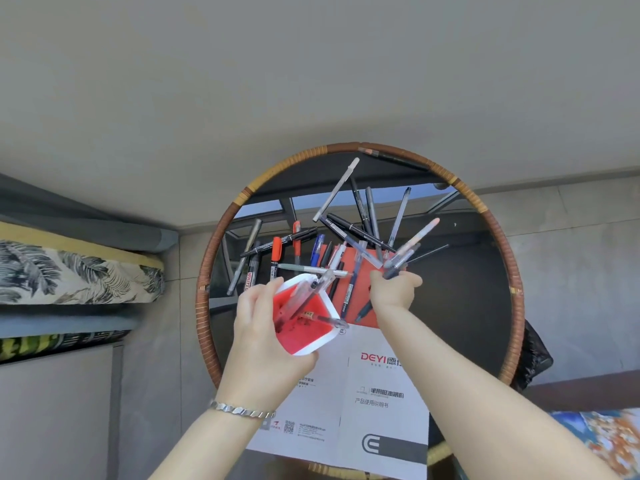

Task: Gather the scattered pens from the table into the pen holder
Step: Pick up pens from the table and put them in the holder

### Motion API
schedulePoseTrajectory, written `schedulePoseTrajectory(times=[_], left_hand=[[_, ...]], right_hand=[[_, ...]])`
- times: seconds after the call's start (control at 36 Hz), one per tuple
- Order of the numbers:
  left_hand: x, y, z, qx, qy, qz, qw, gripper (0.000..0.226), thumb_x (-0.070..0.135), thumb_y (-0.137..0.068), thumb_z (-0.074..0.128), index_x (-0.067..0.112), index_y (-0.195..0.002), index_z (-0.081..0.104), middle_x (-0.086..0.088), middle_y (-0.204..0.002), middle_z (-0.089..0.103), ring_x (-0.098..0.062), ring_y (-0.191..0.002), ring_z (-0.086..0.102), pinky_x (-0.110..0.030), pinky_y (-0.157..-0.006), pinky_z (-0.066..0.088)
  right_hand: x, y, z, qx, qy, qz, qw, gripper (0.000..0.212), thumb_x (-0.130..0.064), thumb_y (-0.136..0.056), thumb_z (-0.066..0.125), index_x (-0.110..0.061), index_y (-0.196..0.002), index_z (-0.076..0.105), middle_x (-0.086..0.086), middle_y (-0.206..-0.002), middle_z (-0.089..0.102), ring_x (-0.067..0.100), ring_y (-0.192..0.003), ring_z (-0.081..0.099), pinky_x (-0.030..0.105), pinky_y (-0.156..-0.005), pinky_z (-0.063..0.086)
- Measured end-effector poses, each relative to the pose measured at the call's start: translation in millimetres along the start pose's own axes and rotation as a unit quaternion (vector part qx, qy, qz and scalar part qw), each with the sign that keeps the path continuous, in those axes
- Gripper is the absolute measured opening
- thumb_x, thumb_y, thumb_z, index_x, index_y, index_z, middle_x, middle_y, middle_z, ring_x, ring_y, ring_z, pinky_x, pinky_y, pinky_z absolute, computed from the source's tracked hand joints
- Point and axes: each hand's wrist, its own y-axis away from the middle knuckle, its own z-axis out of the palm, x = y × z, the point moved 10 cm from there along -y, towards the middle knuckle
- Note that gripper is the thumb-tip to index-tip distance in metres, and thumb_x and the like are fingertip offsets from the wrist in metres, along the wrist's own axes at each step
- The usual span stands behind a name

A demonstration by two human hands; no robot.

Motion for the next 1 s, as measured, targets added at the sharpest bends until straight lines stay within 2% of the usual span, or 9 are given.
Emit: schedulePoseTrajectory(times=[0.17,0.28,0.36,0.44,0.5,0.61,0.69,0.81,1.0], left_hand=[[-1.5,3.5,4.1,-0.006,0.008,-0.01,1.0,0.092,0.009,-0.057,0.082,0.03,-0.131,0.032,0.021,-0.115,0.022,-0.01,-0.117,0.037,-0.01,-0.078,0.036],[0.7,4.1,10.4,-0.016,0.004,-0.011,1.0,0.093,0.011,-0.058,0.082,0.028,-0.133,0.03,0.021,-0.115,0.02,-0.011,-0.117,0.037,-0.015,-0.083,0.037],[4.5,5.5,16.1,-0.026,-0.002,-0.008,1.0,0.092,0.013,-0.059,0.082,0.028,-0.133,0.03,0.021,-0.116,0.019,-0.012,-0.118,0.037,-0.021,-0.085,0.04],[6.6,6.4,21.0,-0.036,-0.008,-0.008,0.999,0.092,0.015,-0.059,0.082,0.027,-0.134,0.029,0.021,-0.115,0.02,-0.015,-0.12,0.038,-0.028,-0.09,0.047],[8.5,7.1,24.6,-0.042,-0.011,-0.003,0.999,0.092,0.016,-0.058,0.082,0.026,-0.133,0.03,0.022,-0.114,0.02,-0.016,-0.12,0.038,-0.034,-0.093,0.049],[13.0,6.3,30.0,-0.051,-0.012,0.003,0.999,0.091,0.017,-0.058,0.082,0.028,-0.133,0.03,0.024,-0.11,0.02,-0.015,-0.119,0.037,-0.039,-0.091,0.052],[17.4,5.4,32.9,-0.057,-0.015,0.003,0.998,0.093,0.016,-0.058,0.082,0.028,-0.134,0.029,0.025,-0.109,0.018,-0.014,-0.118,0.036,-0.039,-0.09,0.053],[24.0,6.1,33.8,-0.053,-0.017,0.01,0.998,0.091,0.014,-0.058,0.081,0.026,-0.133,0.031,0.021,-0.113,0.021,-0.014,-0.118,0.038,-0.037,-0.092,0.052],[22.1,5.5,42.4,-0.061,-0.016,0.002,0.998,0.089,0.016,-0.059,0.081,0.028,-0.132,0.032,0.018,-0.114,0.022,-0.016,-0.117,0.04,-0.04,-0.086,0.055]], right_hand=[[-11.4,26.9,-40.2,-0.074,-0.031,-0.125,0.989,0.016,-0.017,-0.095,0.055,-0.026,-0.099,0.043,0.009,-0.076,0.057,0.016,-0.06,0.052,0.034,-0.062,0.044],[-22.2,56.6,-63.4,-0.152,0.001,-0.207,0.967,0.022,-0.013,-0.094,0.056,-0.03,-0.083,0.063,0.006,-0.066,0.057,0.003,-0.051,0.05,0.014,-0.045,0.041],[-25.6,71.7,-77.0,-0.182,0.034,-0.23,0.955,0.029,-0.008,-0.096,0.051,-0.031,-0.09,0.067,0.006,-0.071,0.061,-0.003,-0.052,0.052,0.009,-0.051,0.043],[-23.9,83.5,-79.4,-0.248,0.004,-0.2,0.948,0.042,0.009,-0.094,0.042,-0.025,-0.106,0.063,-0.003,-0.073,0.064,-0.004,-0.046,0.054,0.007,-0.042,0.038],[-25.6,89.1,-82.1,-0.268,0.017,-0.212,0.94,0.052,0.015,-0.086,0.044,-0.027,-0.111,0.06,-0.008,-0.087,0.068,-0.009,-0.061,0.063,0.006,-0.048,0.044],[-31.9,96.2,-87.1,-0.25,0.036,-0.252,0.934,0.062,0.02,-0.083,0.054,-0.029,-0.12,0.054,-0.013,-0.096,0.064,-0.005,-0.069,0.063,0.006,-0.055,0.047],[-46.2,101.2,-96.4,-0.206,0.035,-0.314,0.926,0.046,0.008,-0.085,0.062,-0.037,-0.097,0.062,-0.01,-0.086,0.061,-0.015,-0.075,0.06,0.0,-0.065,0.045],[-60.5,105.0,-111.5,-0.149,0.026,-0.358,0.922,0.032,0.0,-0.089,0.059,-0.03,-0.079,0.067,0.0,-0.081,0.059,-0.006,-0.069,0.058,0.004,-0.062,0.043],[-11.1,65.5,-85.9,-0.103,0.231,-0.321,0.913,0.023,-0.005,-0.091,0.057,-0.01,-0.109,0.07,-0.001,-0.091,0.047,0.014,-0.083,0.054,0.005,-0.062,0.04]])
